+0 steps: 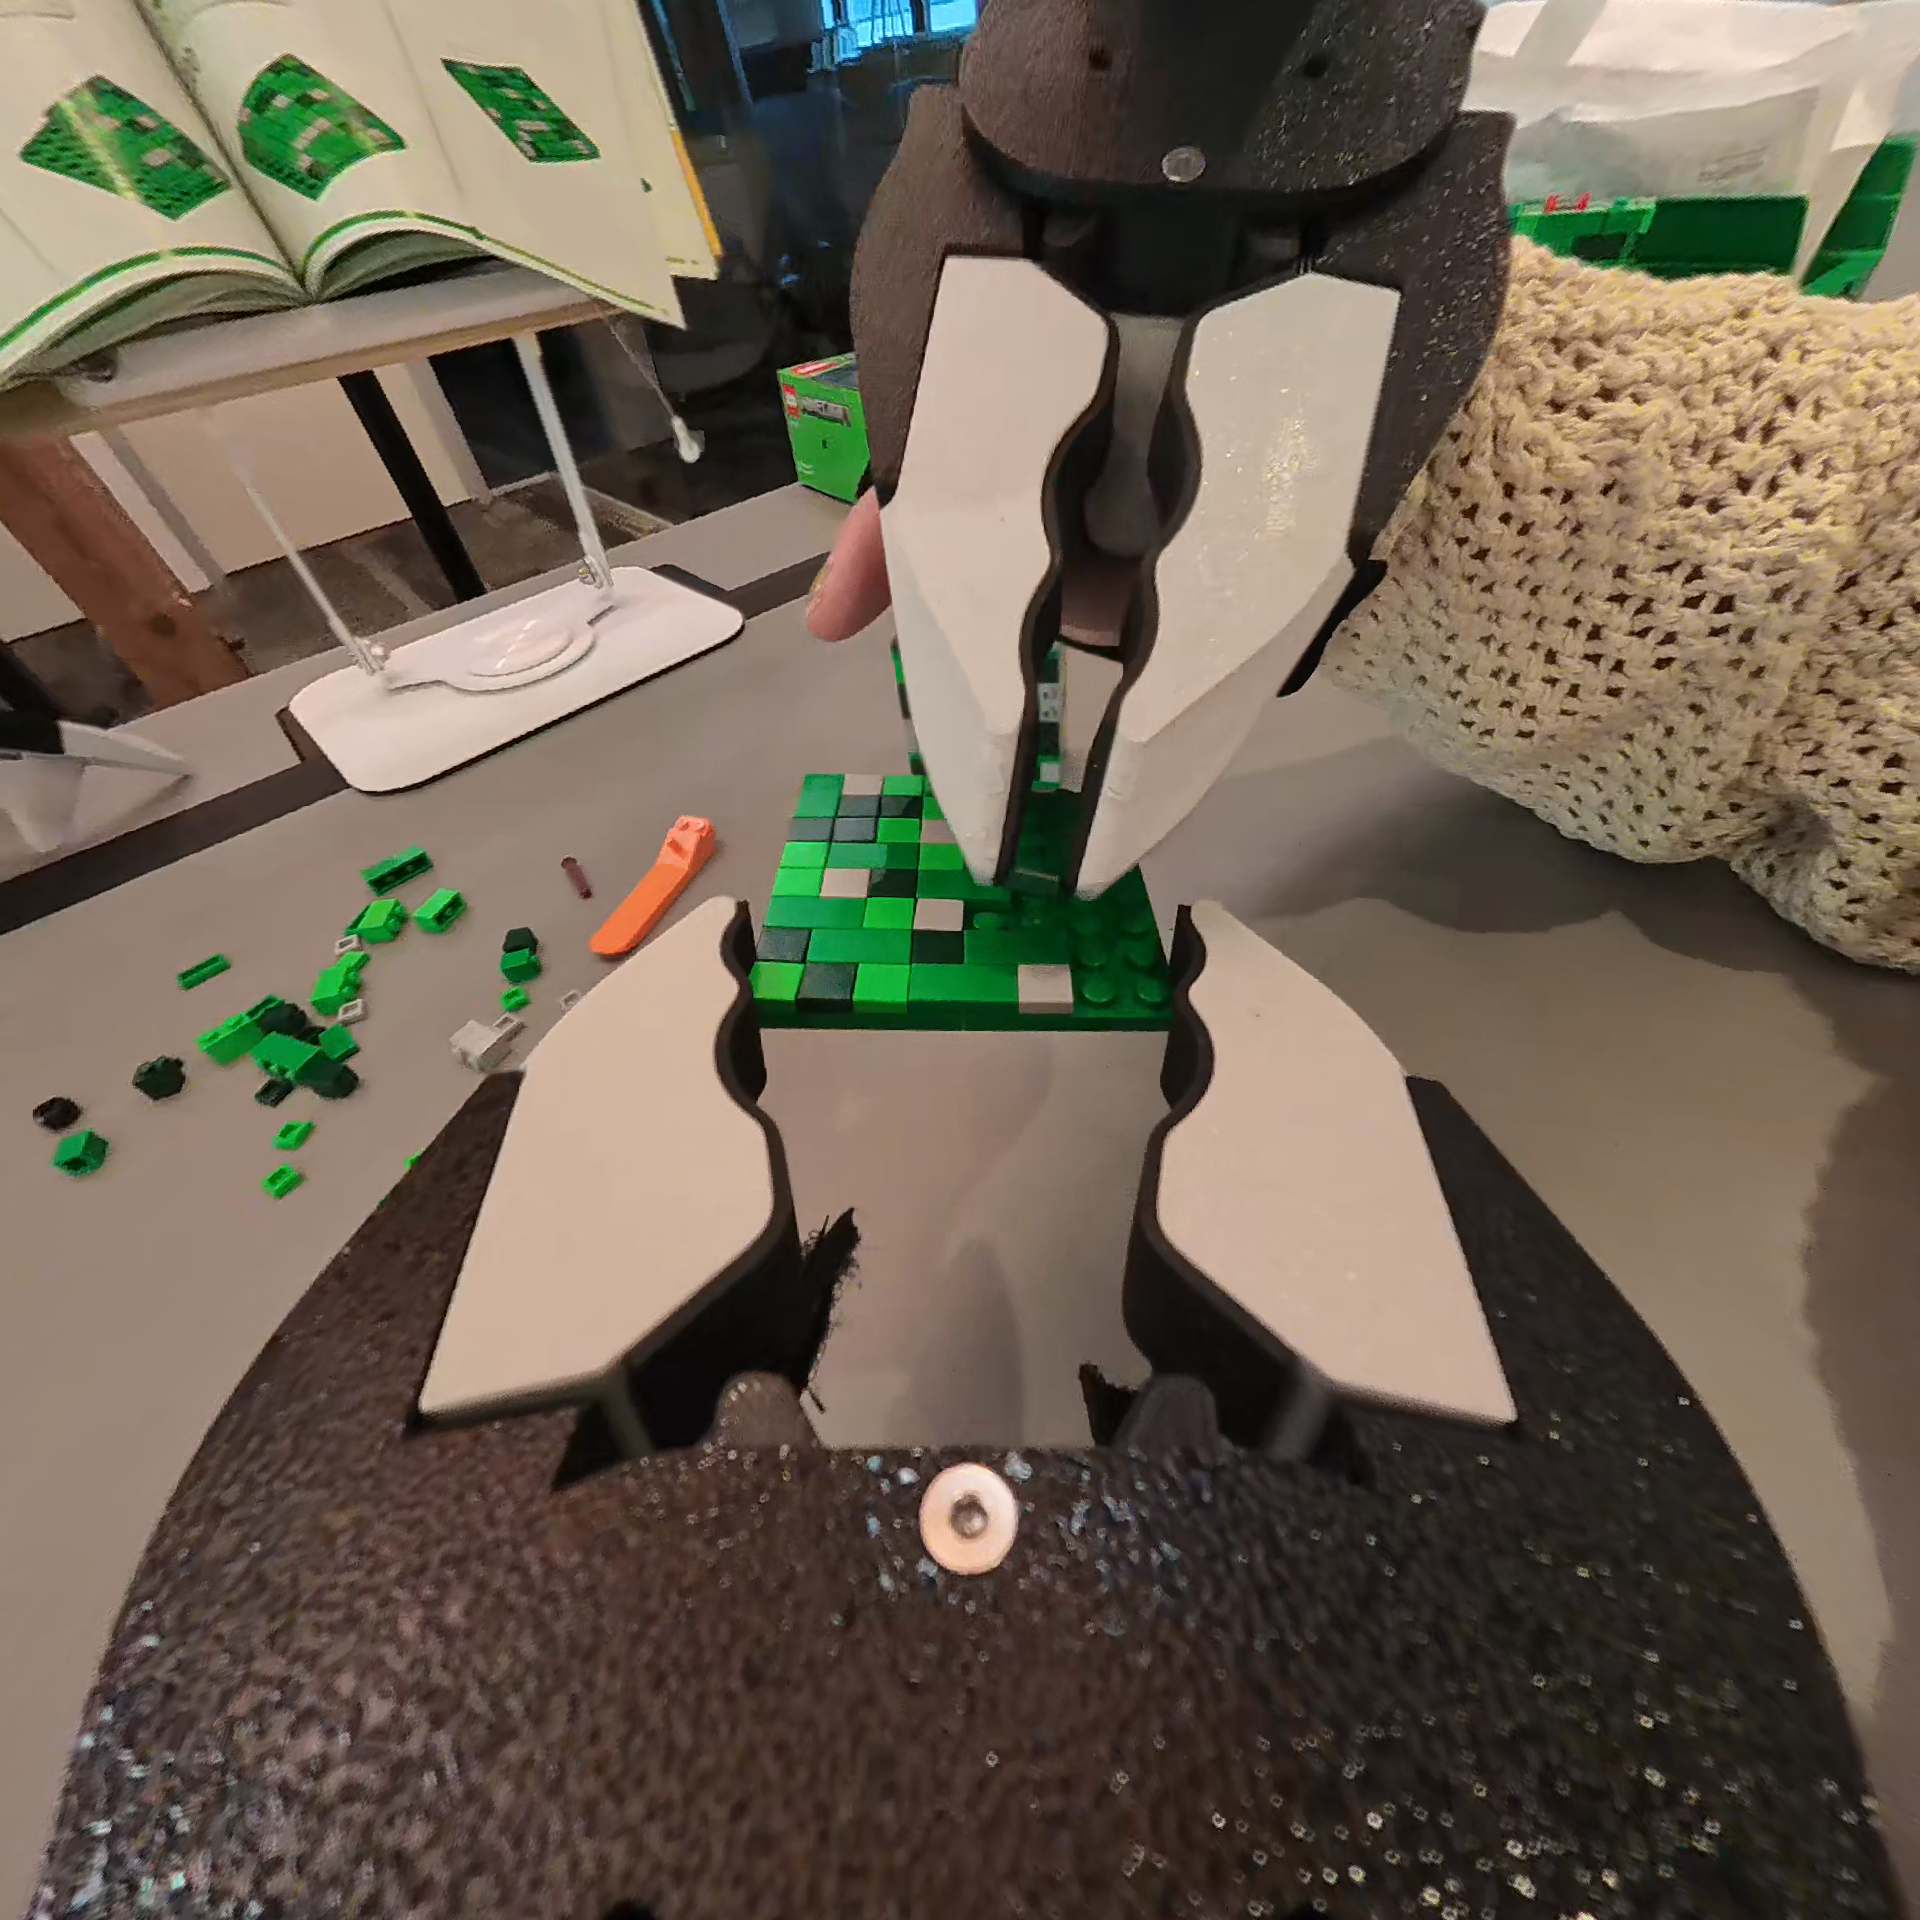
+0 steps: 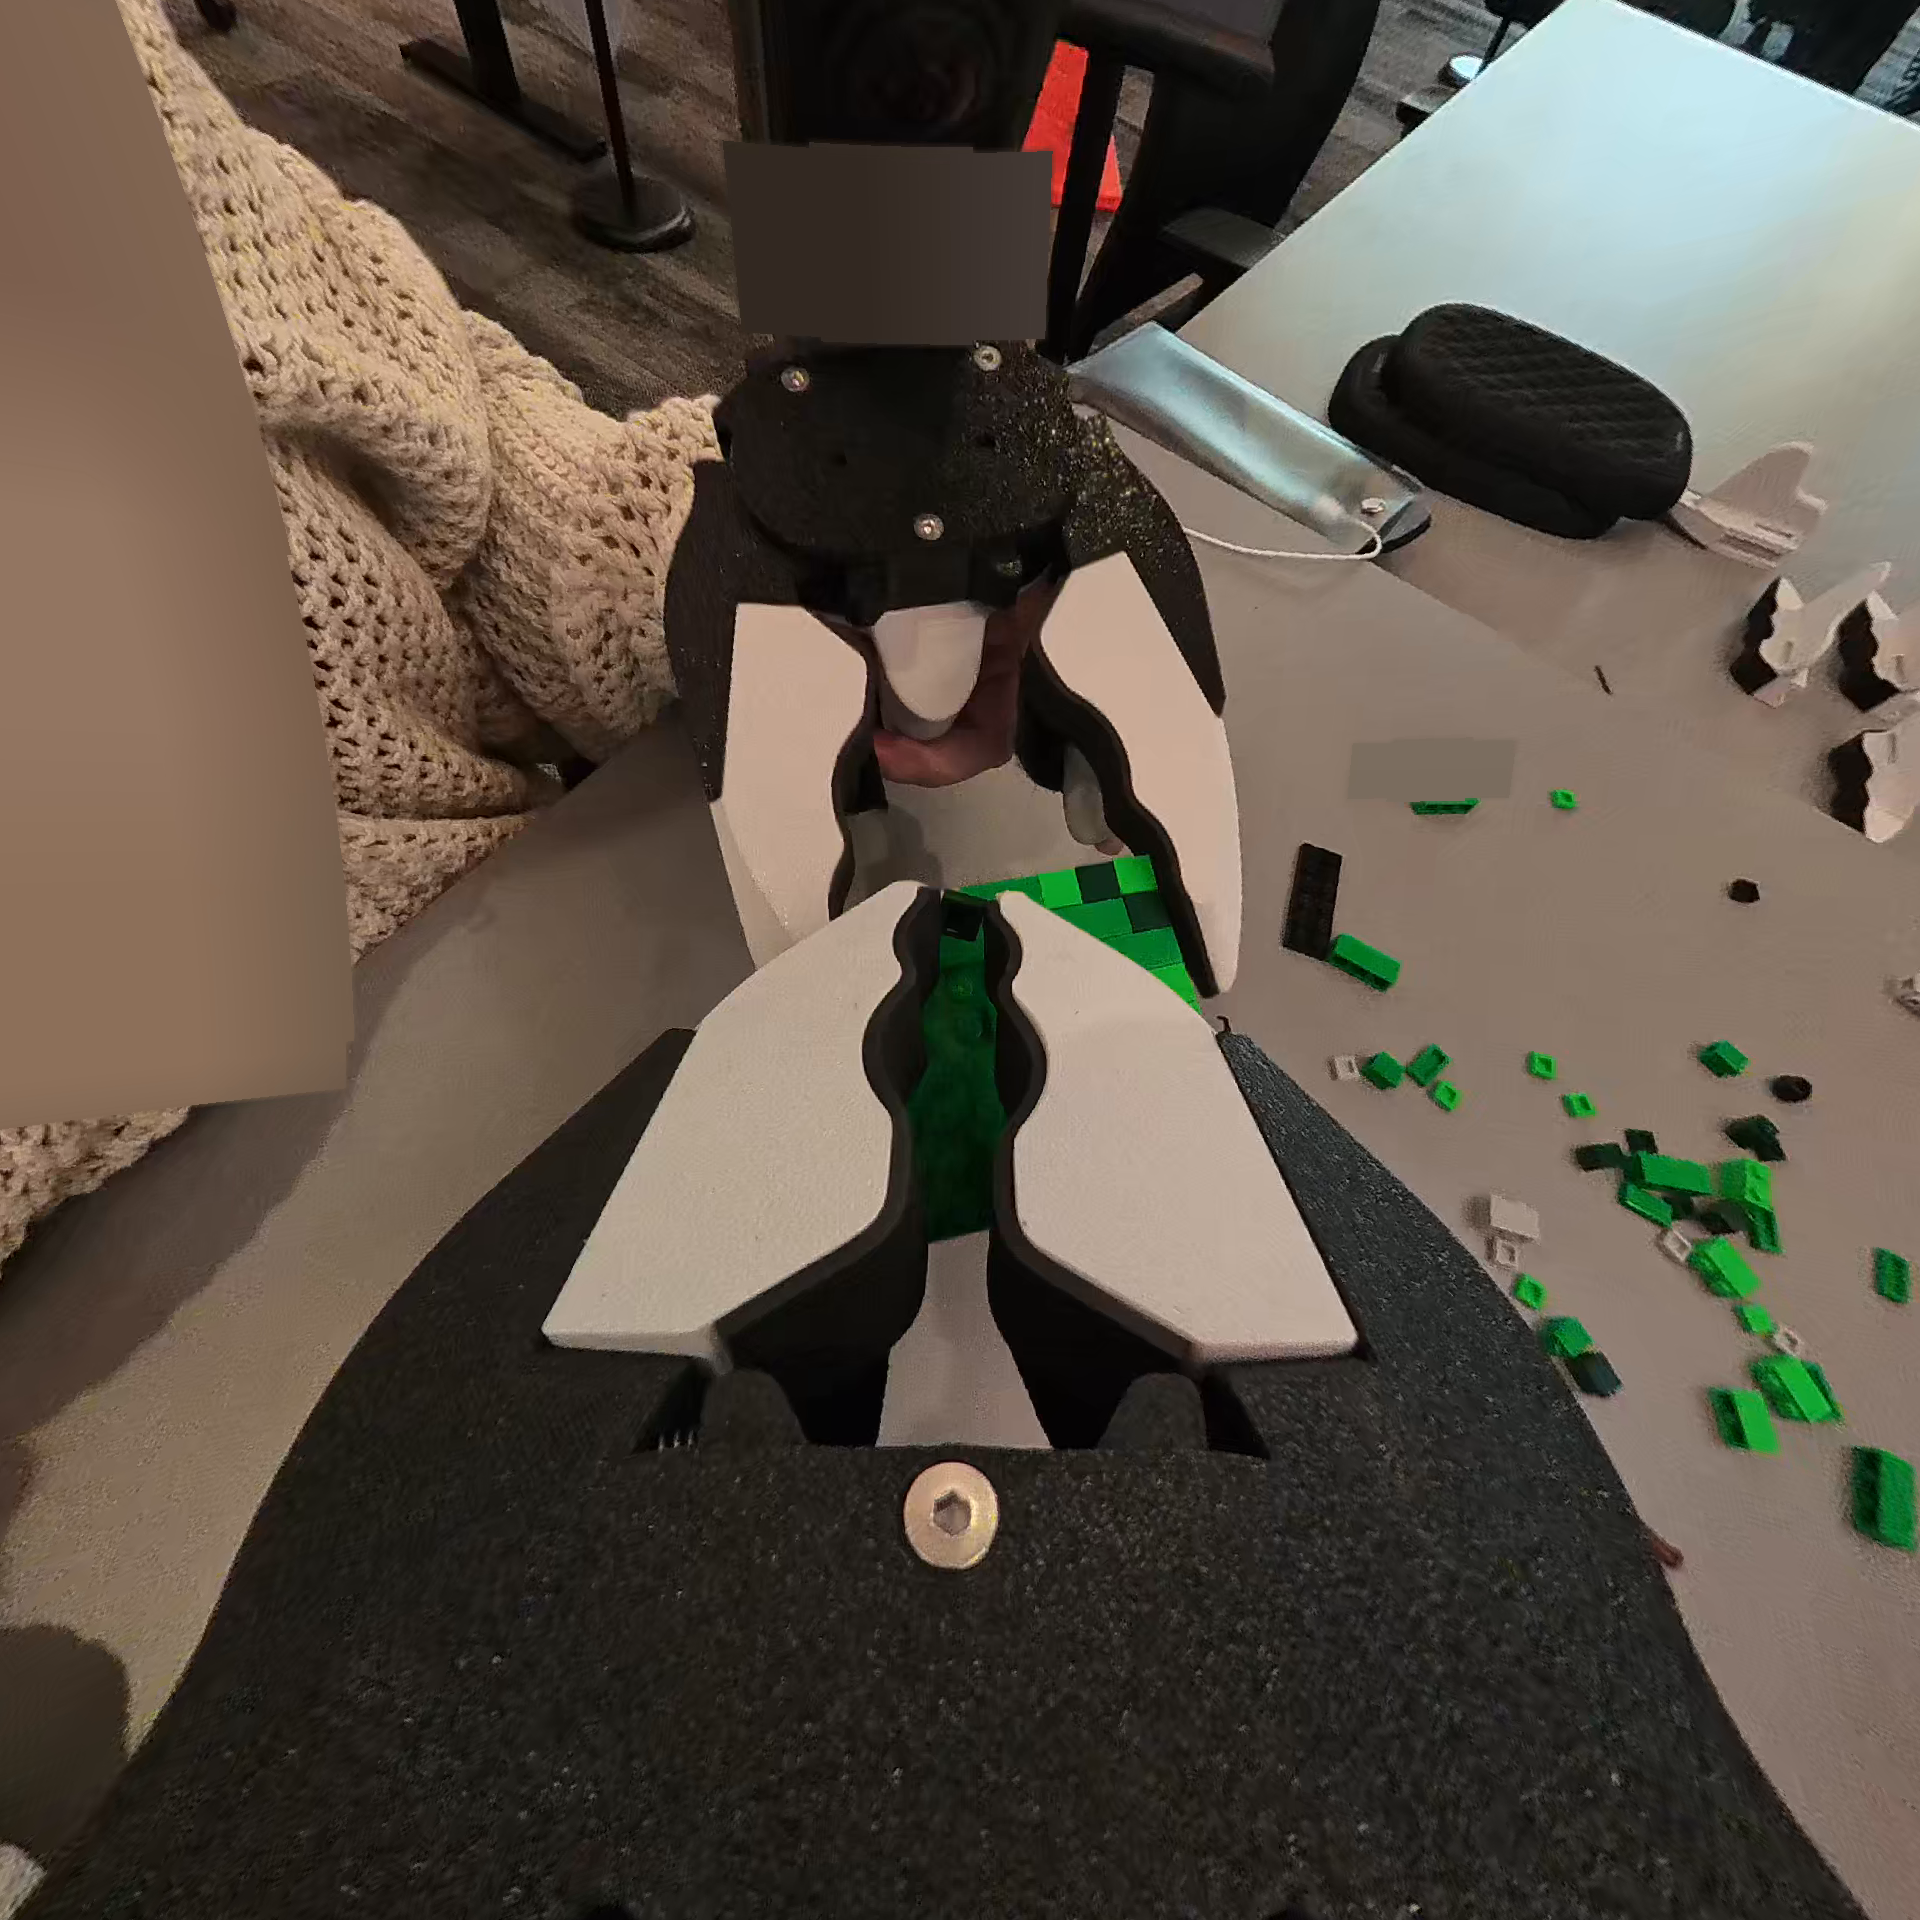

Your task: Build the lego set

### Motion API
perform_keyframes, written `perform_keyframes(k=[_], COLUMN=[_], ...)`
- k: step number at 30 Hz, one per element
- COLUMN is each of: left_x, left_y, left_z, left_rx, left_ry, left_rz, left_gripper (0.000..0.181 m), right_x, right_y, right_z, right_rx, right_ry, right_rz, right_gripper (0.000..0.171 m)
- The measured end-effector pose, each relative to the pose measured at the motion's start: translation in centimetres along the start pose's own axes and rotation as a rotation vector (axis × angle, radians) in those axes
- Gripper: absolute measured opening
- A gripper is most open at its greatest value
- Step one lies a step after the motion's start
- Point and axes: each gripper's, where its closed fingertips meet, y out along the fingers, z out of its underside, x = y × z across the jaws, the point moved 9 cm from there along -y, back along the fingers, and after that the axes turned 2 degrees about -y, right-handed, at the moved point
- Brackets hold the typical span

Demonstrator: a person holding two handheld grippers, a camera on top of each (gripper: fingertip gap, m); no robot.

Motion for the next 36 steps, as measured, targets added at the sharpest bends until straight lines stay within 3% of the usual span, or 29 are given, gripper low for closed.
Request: perform_keyframes(k=[16, 20, 28, 36], left_x=[-1.8, -2.4, -3.0, -2.9], left_y=[2.3, 1.8, 0.1, 0.3], left_z=[-0.5, -0.8, -1.6, -1.7], left_rx=[0.005, -0.088, -0.311, -0.229], left_ry=[0.035, 0.035, -0.022, 0.027], left_rz=[0.093, 0.201, 0.382, 0.288], left_gripper=[0.075, 0.075, 0.075, 0.075], right_x=[0.9, 0.7, 1.4, 2.5], right_y=[-2.2, -2.8, -5.0, -5.2], right_z=[0.8, 1.3, 0.7, 0.1], right_rx=[0.066, 0.073, -0.152, -0.039], right_ry=[-0.079, -0.071, -0.001, -0.033], right_rz=[0.119, 0.081, -0.008, 0.026], right_gripper=[0.007, 0.008, 0.007, 0.008])
